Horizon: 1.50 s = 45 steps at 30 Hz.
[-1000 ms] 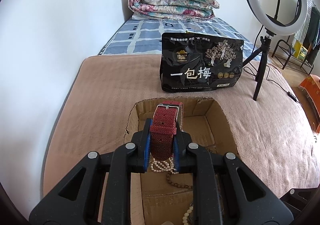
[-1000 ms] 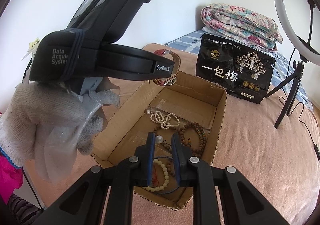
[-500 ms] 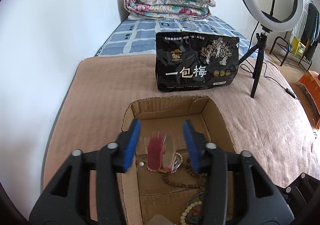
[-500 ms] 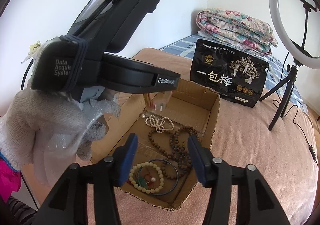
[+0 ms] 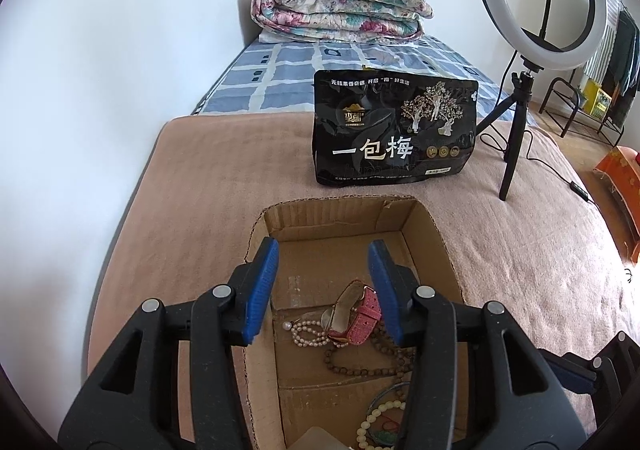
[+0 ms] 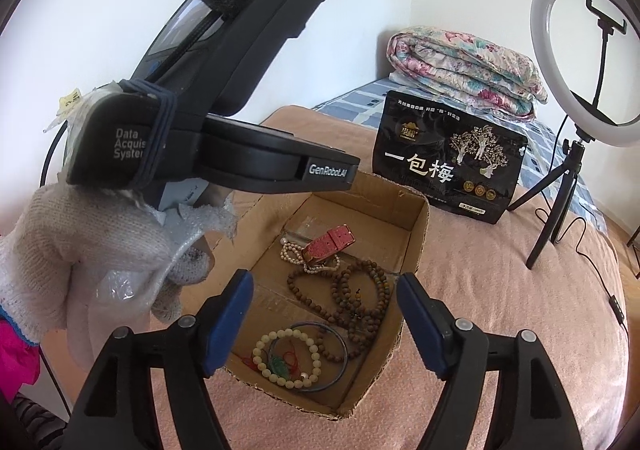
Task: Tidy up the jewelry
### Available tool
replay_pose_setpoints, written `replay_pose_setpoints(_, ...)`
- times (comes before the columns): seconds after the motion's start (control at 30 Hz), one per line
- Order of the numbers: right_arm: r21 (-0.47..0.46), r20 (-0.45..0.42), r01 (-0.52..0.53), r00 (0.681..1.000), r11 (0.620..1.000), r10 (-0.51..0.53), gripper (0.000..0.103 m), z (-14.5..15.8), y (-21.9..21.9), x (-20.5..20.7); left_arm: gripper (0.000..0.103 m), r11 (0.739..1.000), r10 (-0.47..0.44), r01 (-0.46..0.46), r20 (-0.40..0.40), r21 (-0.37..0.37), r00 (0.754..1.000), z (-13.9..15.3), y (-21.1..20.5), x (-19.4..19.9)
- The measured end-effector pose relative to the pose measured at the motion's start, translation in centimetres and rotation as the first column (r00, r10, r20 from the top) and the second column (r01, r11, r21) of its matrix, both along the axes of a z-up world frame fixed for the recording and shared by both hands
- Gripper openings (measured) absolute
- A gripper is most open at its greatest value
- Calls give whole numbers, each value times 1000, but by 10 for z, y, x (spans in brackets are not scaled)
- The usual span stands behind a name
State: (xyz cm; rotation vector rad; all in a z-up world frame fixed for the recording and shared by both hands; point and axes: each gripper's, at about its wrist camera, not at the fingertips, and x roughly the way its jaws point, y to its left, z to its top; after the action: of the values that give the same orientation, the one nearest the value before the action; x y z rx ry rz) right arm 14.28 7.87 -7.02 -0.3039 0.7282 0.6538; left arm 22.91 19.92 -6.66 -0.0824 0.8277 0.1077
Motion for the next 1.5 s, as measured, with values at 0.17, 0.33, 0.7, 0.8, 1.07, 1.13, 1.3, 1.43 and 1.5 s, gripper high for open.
replay_pose_setpoints(0.17, 6, 14, 7, 1000, 1000, -7, 78, 7, -6, -6, 48, 1000, 4, -4, 7, 1, 1000, 6, 0, -7)
replay_pose_setpoints(0.33, 21, 26, 17, 1000, 1000, -17, 80, 16, -15, -12, 48, 1000, 0, 0, 27, 17, 1000, 16, -5, -19)
replay_pose_setpoints(0.7, 35, 70, 54, 996, 998, -57, 86, 39, -45, -37, 48, 999, 30, -35, 106, 37, 994, 53, -12, -64)
replay_pose_setpoints(0.8, 36, 92, 72, 993, 997, -75, 86, 47, -57, -44, 48, 998, 43, -48, 140, 34, 989, 66, -13, -84)
replay_pose_setpoints(1.07, 69, 119, 115, 985, 991, -123, 88, 66, -90, -59, 69, 996, 28, -47, 231, 80, 973, 96, -34, -140)
replay_pose_setpoints(1.13, 74, 128, 126, 983, 989, -135, 89, 70, -98, -63, 69, 996, 20, -40, 236, 81, 972, 98, -39, -152)
replay_pose_setpoints(1.3, 92, 132, 147, 978, 985, -159, 91, 77, -118, -73, 78, 996, 15, -36, 252, 77, 968, 103, -53, -180)
replay_pose_setpoints(1.43, 98, 152, 164, 972, 982, -178, 92, 82, -131, -79, 78, 996, 6, -30, 269, 85, 963, 103, -69, -202)
replay_pose_setpoints(1.5, 106, 161, 175, 968, 979, -191, 95, 85, -137, -82, 79, 997, 1, -20, 255, 74, 967, 101, -75, -208)
